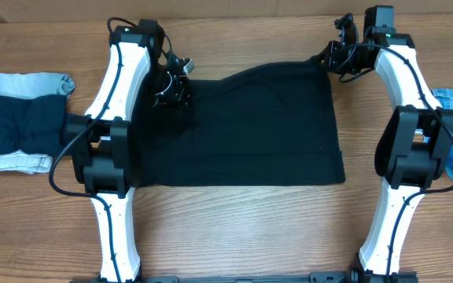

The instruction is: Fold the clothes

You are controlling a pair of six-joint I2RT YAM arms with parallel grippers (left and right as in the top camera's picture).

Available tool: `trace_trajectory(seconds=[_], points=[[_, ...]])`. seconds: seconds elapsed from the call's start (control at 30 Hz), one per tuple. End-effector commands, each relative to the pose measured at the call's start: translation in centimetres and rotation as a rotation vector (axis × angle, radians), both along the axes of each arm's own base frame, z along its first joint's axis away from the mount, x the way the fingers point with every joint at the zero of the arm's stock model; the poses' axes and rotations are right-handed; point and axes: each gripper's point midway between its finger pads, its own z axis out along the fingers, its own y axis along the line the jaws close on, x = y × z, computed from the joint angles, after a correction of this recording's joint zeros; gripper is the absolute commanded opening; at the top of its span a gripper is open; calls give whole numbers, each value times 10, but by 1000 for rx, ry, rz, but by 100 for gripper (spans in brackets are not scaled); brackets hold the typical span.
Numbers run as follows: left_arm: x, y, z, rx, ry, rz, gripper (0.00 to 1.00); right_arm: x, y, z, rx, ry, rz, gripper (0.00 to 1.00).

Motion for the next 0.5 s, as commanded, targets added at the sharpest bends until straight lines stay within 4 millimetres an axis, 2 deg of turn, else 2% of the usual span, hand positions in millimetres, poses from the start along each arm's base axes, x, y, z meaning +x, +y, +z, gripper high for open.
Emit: trace_trajectory(seconds=[0.0, 0.1, 0.23, 0.3, 0.4, 0.47], points=[[0, -3, 10, -15, -12, 13, 36, -11, 6, 51, 42, -51, 33, 7], [-2, -2, 10, -14, -2, 13, 36, -39, 9, 41, 60, 93, 27, 6], [-3, -2, 11, -14, 2, 13, 38, -55, 6, 33, 37, 176, 14, 7], [-4, -2, 11, -13, 7, 13, 37, -46, 0, 32, -11, 120, 30, 10], [-6, -2, 11, -12, 13, 13, 38, -33, -9, 31, -77, 57, 24, 8], [-7, -1, 11, -12, 16, 3, 38, -21, -26, 28, -175, 19, -17, 8]])
